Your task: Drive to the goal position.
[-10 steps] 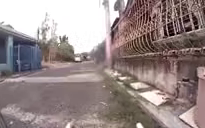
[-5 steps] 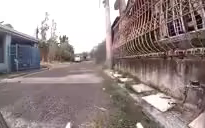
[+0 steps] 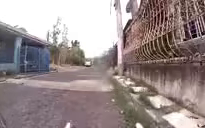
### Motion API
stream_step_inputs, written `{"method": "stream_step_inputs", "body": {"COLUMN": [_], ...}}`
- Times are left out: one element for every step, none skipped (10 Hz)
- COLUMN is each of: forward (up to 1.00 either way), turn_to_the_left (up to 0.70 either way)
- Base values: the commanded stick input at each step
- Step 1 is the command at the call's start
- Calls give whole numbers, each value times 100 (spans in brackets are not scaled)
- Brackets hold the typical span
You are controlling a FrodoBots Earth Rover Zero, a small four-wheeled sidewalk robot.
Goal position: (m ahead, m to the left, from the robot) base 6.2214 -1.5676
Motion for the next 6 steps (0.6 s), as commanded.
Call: {"method": "stream_step_inputs", "body": {"forward": [100, 100, 100, 100, 100, 100], "turn_to_the_left": [0, 2, 11, 7, 2, 1]}}
